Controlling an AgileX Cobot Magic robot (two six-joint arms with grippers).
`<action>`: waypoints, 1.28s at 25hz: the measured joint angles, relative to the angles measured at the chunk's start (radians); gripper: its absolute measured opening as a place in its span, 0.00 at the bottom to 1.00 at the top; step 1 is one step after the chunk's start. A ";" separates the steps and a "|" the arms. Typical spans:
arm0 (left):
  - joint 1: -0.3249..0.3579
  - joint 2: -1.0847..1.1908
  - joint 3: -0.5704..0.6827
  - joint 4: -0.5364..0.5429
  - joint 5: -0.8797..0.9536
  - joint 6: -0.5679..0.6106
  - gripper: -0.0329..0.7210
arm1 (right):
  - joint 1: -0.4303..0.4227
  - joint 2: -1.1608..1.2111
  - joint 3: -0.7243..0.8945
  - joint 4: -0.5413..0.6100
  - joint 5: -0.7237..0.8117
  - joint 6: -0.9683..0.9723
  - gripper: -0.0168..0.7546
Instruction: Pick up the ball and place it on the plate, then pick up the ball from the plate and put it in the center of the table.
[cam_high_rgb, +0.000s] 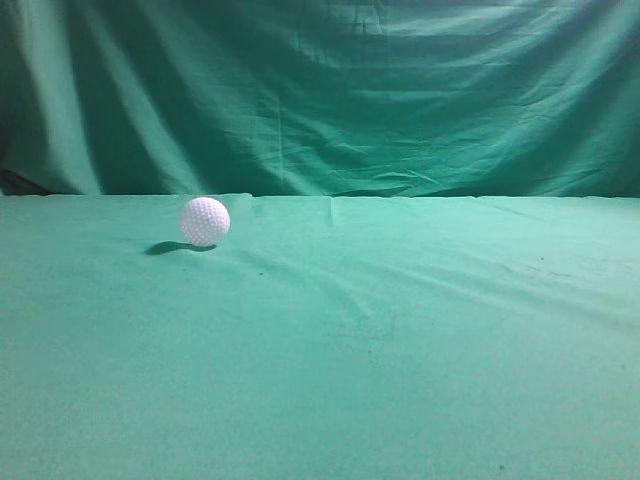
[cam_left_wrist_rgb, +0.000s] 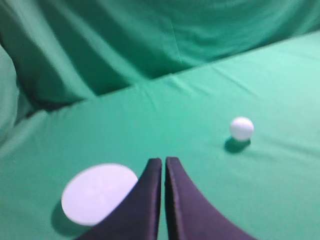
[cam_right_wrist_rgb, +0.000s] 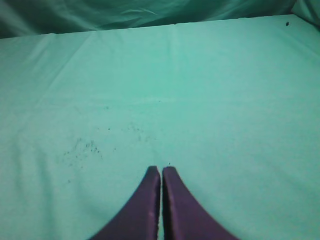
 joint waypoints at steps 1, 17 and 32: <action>0.000 0.000 0.029 0.003 -0.007 -0.008 0.04 | 0.000 0.000 0.000 0.000 0.000 0.000 0.02; 0.002 0.000 0.197 0.208 -0.041 -0.299 0.04 | 0.000 0.000 0.000 0.000 0.001 0.000 0.02; 0.002 0.000 0.197 0.239 -0.039 -0.336 0.04 | 0.000 0.000 0.000 0.000 0.001 0.000 0.02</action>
